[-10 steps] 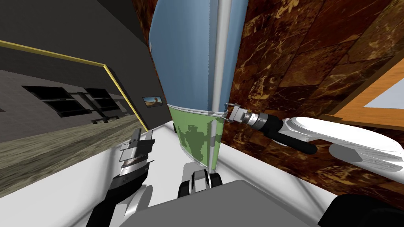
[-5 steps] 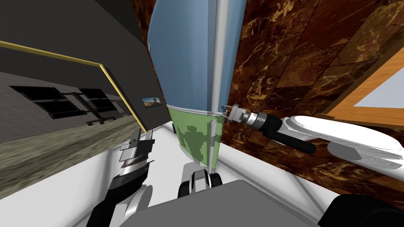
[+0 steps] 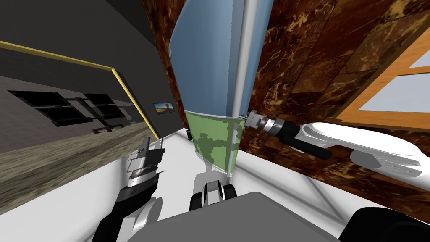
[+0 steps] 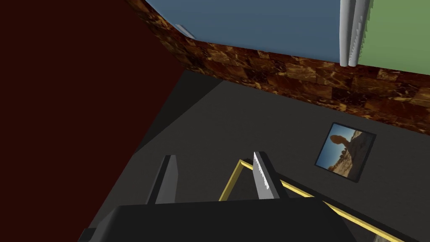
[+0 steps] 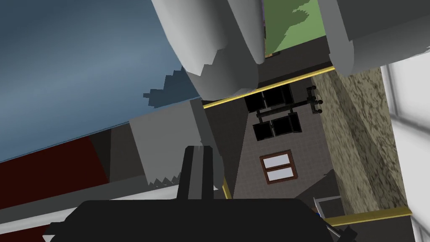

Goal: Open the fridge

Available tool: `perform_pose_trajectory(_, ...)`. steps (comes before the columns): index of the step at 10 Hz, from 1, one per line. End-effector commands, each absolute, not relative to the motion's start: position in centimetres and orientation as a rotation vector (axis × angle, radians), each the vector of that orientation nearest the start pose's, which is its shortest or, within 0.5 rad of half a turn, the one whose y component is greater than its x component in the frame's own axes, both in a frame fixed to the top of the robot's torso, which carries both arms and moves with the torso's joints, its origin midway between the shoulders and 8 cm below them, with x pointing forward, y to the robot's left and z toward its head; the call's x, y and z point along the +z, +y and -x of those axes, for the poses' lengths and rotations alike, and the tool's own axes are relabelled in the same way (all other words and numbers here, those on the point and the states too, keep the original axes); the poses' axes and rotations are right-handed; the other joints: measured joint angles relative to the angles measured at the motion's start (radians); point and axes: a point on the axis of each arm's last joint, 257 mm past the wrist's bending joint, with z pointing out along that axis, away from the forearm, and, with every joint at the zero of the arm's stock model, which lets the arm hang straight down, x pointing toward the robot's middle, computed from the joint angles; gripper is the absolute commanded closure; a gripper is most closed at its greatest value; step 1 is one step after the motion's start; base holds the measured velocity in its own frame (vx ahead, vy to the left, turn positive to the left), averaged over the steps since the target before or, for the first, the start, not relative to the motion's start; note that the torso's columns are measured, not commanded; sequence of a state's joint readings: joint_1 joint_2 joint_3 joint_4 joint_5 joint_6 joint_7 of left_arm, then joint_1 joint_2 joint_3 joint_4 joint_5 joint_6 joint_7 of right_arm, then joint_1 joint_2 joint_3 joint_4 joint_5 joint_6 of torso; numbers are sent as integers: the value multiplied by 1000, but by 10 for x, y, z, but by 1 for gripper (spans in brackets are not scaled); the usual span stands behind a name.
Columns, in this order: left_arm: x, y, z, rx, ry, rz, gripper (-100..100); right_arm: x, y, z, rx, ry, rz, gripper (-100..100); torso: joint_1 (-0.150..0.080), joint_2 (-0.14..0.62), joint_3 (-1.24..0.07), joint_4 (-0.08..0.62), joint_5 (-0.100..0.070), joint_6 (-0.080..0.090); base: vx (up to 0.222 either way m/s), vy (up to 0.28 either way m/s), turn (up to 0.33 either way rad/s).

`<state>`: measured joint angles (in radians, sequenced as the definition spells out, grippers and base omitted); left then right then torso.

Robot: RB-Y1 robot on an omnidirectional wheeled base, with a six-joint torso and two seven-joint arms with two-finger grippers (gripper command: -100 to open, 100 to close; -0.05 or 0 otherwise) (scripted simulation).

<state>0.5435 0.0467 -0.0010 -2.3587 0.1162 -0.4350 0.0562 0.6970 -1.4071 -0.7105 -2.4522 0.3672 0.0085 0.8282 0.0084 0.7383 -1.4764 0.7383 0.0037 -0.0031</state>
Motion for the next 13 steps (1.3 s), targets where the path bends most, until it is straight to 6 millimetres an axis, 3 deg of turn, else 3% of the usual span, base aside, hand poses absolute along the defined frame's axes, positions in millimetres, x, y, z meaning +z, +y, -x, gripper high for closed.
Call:
perform_pose_trajectory(1,33,289,-335,-1414,584,739,0,110,-267,-405,-567,989,1141,100,4,-3,-2,1,2,-1,-143,284,-53)
perform_pose_trajectory(4,33,289,-335,-1414,584,739,0,110,-295,-417,-620,1031,1109,100,-1,-5,-4,-1,1,-3,-155,246,-15)
perform_pose_trajectory(5,33,289,-335,-1414,584,739,0,110,-295,-417,-620,1031,1109,100,1,-4,-3,-1,1,-1,-135,209,-28)
perform_pose_trajectory(7,33,289,-335,-1414,584,739,0,110,-323,-427,-674,1073,1076,100,0,-3,-2,-1,0,-1,-136,296,-37)
perform_pose_trajectory(10,33,289,-335,-1414,584,739,0,110,-338,-432,-701,1093,1059,100,-4,0,0,1,-1,0,-154,266,-18)
perform_pose_trajectory(11,33,289,-335,-1414,584,739,0,110,-352,-436,-728,1113,1042,100,-8,-1,0,1,-2,1,-96,229,-24)
perform_pose_trajectory(13,33,289,-335,-1414,584,739,0,110,-352,-436,-725,1113,1043,100,-7,0,0,0,-3,2,-78,148,-20)
